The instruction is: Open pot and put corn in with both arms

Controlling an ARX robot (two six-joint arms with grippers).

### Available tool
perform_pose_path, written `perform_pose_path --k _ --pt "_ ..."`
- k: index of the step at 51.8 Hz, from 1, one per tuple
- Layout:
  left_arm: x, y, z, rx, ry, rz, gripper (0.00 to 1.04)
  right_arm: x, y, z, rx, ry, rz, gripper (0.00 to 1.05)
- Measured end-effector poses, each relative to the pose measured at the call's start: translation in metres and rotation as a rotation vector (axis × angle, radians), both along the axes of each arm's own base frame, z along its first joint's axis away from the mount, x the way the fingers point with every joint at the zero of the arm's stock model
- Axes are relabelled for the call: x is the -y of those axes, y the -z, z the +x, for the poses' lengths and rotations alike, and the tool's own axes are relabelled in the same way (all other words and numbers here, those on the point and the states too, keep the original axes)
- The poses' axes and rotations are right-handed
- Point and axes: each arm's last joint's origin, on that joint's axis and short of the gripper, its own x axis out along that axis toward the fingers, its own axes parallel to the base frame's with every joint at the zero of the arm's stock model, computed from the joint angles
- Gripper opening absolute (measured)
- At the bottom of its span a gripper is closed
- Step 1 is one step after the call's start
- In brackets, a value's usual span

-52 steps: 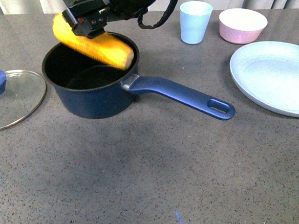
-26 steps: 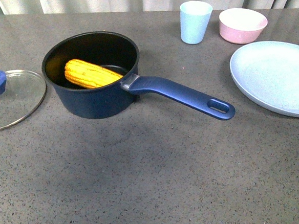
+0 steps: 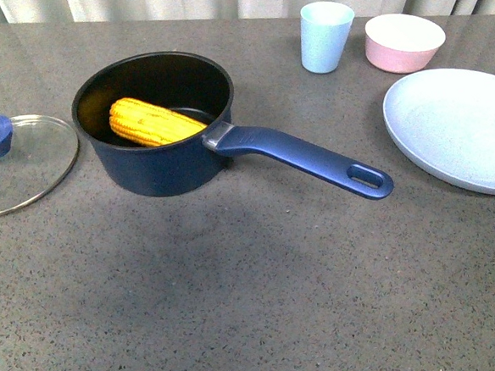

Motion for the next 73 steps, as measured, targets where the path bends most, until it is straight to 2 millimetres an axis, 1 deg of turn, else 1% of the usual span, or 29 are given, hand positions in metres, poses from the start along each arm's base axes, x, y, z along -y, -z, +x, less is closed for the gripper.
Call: perform_pose_path --k 3,7,12,13,18,19,23,36,46,49,55,73 --pt "0.0 0.0 0.0 0.0 -0.001 0.0 0.96 0.011 0.013 -0.014 -0.001 0.029 0.004 0.6" --pt "0.0 0.0 0.0 0.0 0.0 0.0 0.96 0.021 0.02 -0.029 0.008 0.042 0.009 0.49" --pt "0.0 0.0 0.0 0.0 0.001 0.0 0.96 0.033 0.031 -0.048 0.019 0.052 0.014 0.33" --pt "0.0 0.0 0.0 0.0 0.001 0.0 0.96 0.034 0.032 -0.049 0.019 0.052 0.013 0.32" --pt "0.0 0.0 0.0 0.0 0.001 0.0 0.96 0.042 0.046 -0.064 0.003 0.049 0.012 0.16" --pt "0.0 0.0 0.0 0.0 0.001 0.0 0.96 0.042 0.048 -0.066 0.001 0.049 0.012 0.14" --pt "0.0 0.0 0.0 0.0 0.0 0.0 0.96 0.047 0.056 -0.077 -0.004 0.041 0.011 0.02" --pt "0.0 0.0 0.0 0.0 0.001 0.0 0.96 0.059 0.073 -0.106 -0.002 0.05 0.013 0.02" --pt "0.0 0.0 0.0 0.0 0.0 0.0 0.96 0.064 0.082 -0.123 -0.002 0.049 0.015 0.02" --pt "0.0 0.0 0.0 0.0 0.0 0.0 0.96 0.068 0.084 -0.127 -0.003 0.023 0.016 0.02" --pt "0.0 0.0 0.0 0.0 0.0 0.0 0.96 0.076 0.088 -0.137 -0.002 0.051 0.016 0.02" --pt "0.0 0.0 0.0 0.0 0.001 0.0 0.96 0.076 0.098 -0.159 -0.003 0.047 0.016 0.02"
